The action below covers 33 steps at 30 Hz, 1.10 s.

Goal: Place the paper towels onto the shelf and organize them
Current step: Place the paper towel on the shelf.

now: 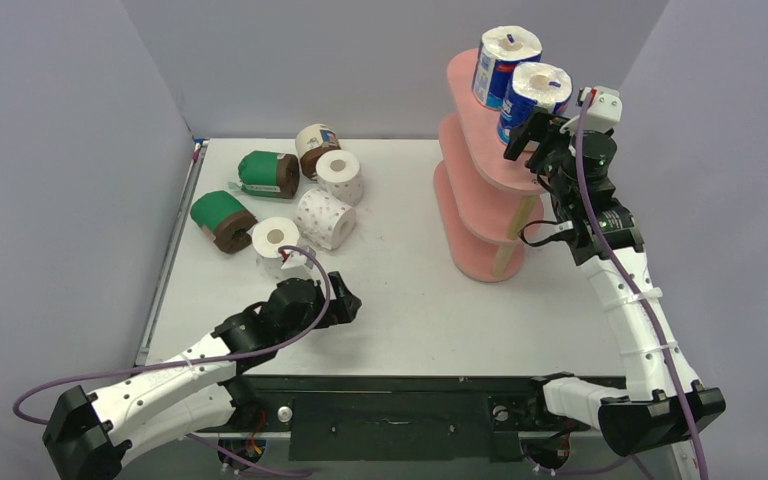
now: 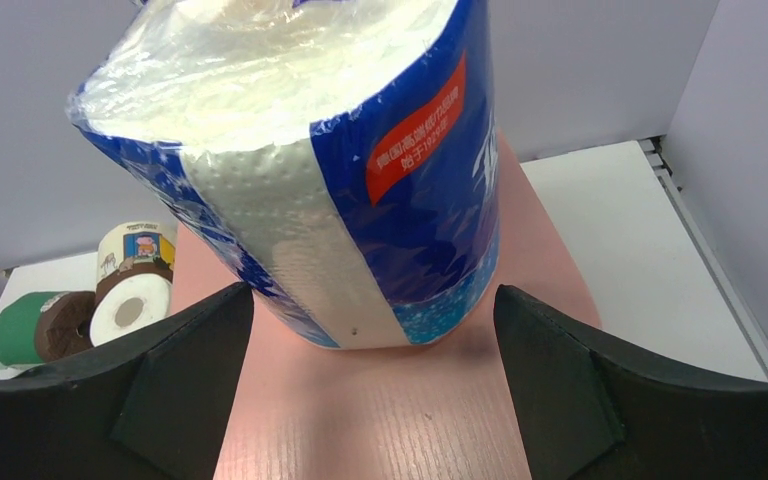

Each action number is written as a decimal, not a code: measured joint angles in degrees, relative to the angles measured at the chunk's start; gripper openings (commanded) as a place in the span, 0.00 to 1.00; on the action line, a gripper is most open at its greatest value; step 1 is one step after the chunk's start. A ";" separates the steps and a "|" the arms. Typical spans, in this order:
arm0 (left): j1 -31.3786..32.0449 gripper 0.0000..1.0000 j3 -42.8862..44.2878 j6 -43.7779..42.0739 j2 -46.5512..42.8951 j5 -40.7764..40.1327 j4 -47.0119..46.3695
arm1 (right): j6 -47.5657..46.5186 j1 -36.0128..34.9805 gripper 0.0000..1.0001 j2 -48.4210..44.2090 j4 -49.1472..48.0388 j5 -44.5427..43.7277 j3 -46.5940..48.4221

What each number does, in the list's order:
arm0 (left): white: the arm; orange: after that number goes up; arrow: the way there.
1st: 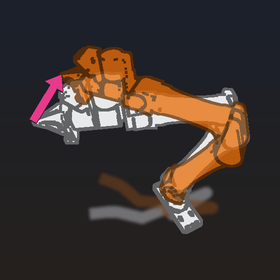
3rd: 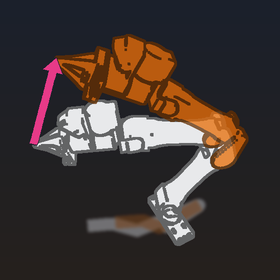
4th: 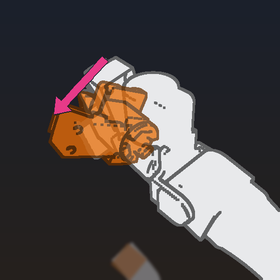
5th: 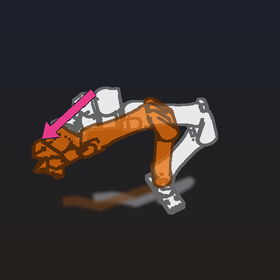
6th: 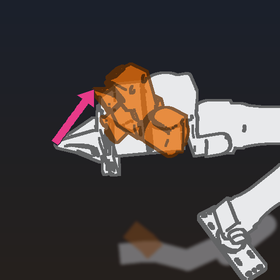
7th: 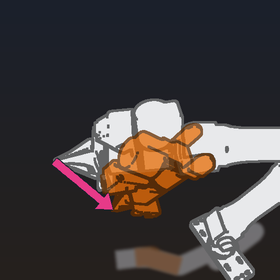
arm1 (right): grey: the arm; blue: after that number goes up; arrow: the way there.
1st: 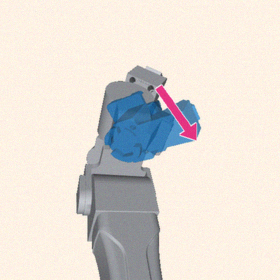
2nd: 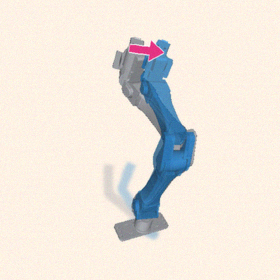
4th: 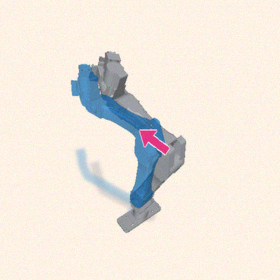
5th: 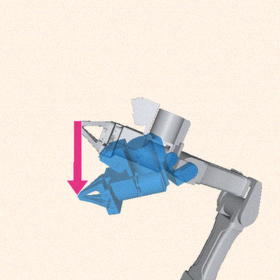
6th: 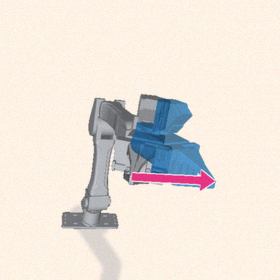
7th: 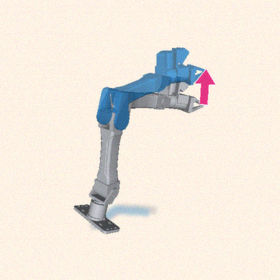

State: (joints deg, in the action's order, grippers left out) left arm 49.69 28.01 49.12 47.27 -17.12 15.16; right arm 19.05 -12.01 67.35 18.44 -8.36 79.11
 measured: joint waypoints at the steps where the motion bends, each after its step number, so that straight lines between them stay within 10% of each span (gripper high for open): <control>1: 0.00 0.97 0.00 0.00 0.11 0.00 0.00 | 0.02 -0.04 0.85 0.11 0.02 0.24 0.20; 19: -0.04 0.97 0.00 -0.04 0.46 0.37 0.02 | 9.49 10.34 0.85 -11.30 -4.83 5.07 -0.02; 33: -0.04 0.97 0.00 -0.09 -0.44 0.48 0.07 | 21.07 15.63 0.87 0.57 -15.37 21.00 -0.26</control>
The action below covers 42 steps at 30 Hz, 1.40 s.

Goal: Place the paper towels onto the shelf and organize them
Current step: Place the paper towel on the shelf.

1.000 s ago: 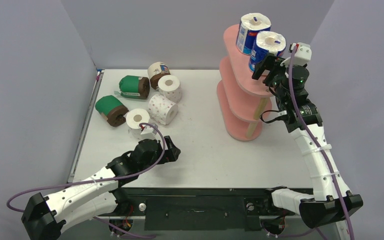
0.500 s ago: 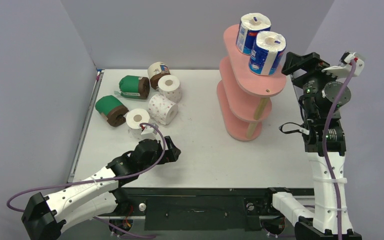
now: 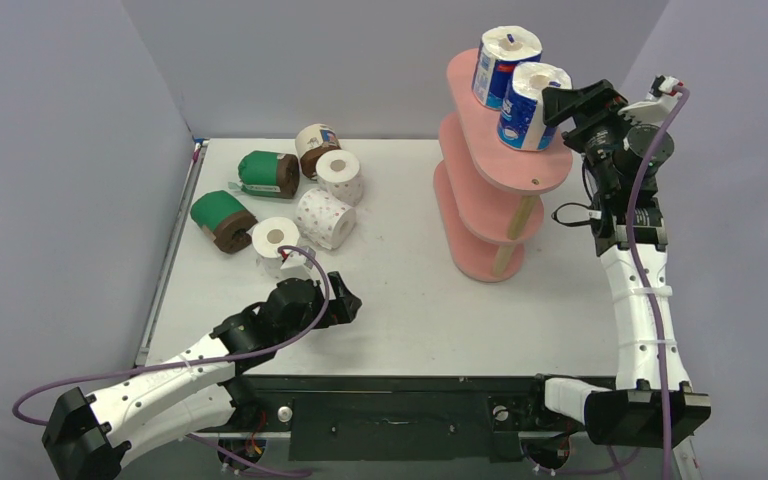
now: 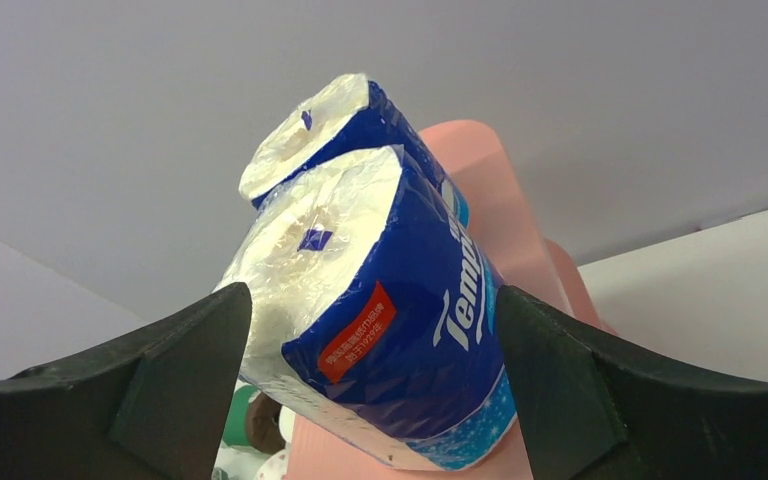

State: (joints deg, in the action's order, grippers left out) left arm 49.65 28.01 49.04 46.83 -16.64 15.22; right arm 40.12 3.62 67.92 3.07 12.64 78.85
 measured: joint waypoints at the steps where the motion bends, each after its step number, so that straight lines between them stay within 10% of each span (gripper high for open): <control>1: 0.00 0.97 0.00 -0.02 0.00 0.00 0.00 | -0.02 -0.17 0.87 0.31 -0.02 0.42 0.00; 30: 0.00 0.97 0.35 -0.11 0.11 -0.02 0.07 | -5.01 -6.32 0.89 2.47 2.21 -2.60 2.80; 42: 0.00 0.97 1.16 -0.15 -0.57 -0.20 2.14 | -7.10 -10.16 0.91 -12.72 9.42 -6.82 0.37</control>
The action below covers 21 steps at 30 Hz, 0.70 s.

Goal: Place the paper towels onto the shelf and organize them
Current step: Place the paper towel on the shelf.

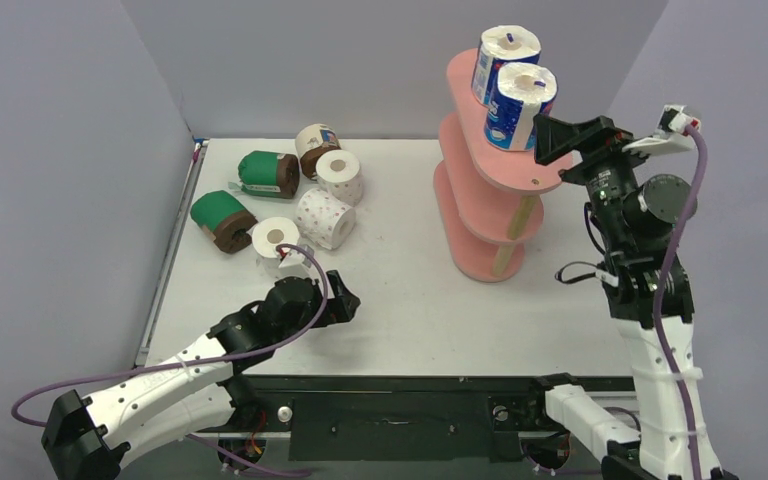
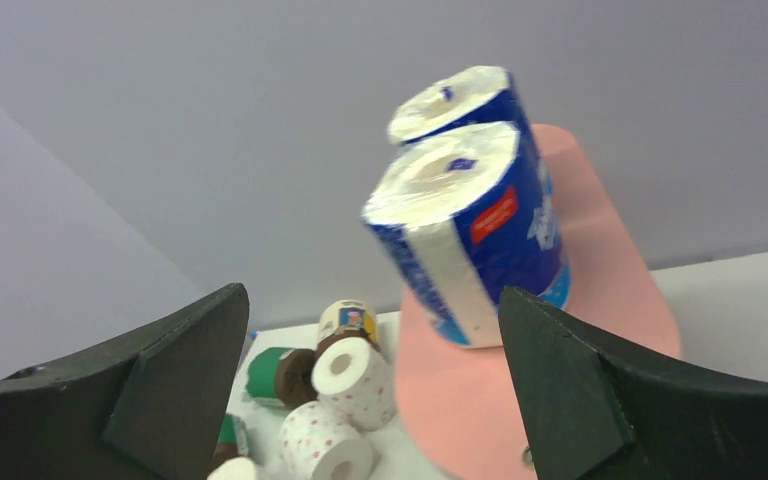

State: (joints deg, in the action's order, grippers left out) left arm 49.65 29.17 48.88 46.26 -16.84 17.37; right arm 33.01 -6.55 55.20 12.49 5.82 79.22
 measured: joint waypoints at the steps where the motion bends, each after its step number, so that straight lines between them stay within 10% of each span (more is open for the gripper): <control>1: 0.00 0.97 0.26 0.00 -0.02 -0.20 0.22 | -0.70 -1.64 0.91 -1.64 1.03 -0.33 0.13; 17: -0.28 0.97 9.60 -0.70 -2.36 -8.52 9.40 | -12.85 -58.47 0.92 -3.23 14.95 -30.08 -4.90; 21: -0.66 0.97 12.26 -0.92 -3.85 -12.46 12.96 | -12.17 -63.10 0.94 -0.79 13.25 -35.71 -12.28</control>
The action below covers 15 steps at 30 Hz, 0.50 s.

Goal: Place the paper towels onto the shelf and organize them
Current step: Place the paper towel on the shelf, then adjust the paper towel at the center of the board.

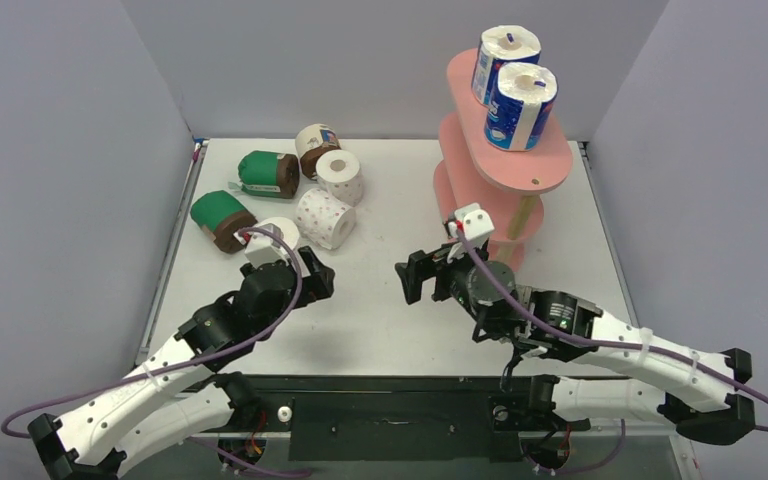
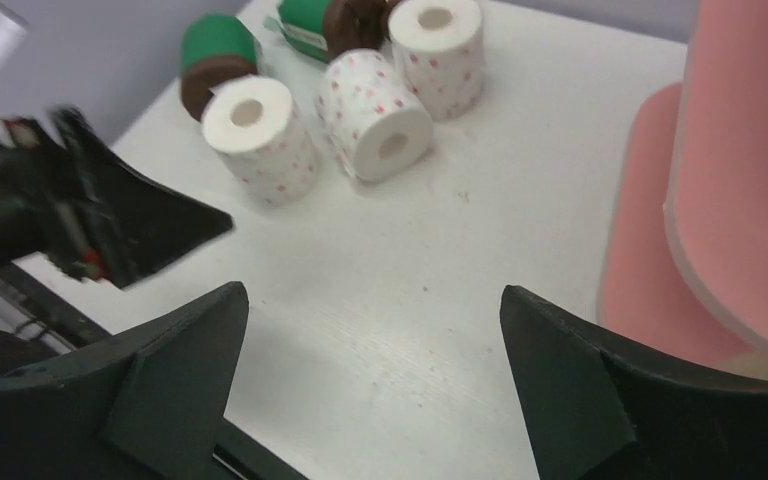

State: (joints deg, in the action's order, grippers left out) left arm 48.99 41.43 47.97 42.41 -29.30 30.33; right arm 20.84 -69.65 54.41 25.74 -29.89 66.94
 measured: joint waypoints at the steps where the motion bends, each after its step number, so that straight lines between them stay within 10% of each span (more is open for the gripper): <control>1: -0.39 0.97 0.68 0.00 -0.31 -1.09 1.18 | 0.76 -0.20 0.94 0.13 -0.31 -0.98 -2.51; 15: -27.65 0.97 5.33 -1.75 8.44 5.95 7.02 | 15.39 1.05 0.99 10.49 -6.64 -4.26 -17.94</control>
State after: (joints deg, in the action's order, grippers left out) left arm 21.34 46.76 46.22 50.85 -23.35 37.34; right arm 36.23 -68.60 64.90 19.09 -34.15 48.99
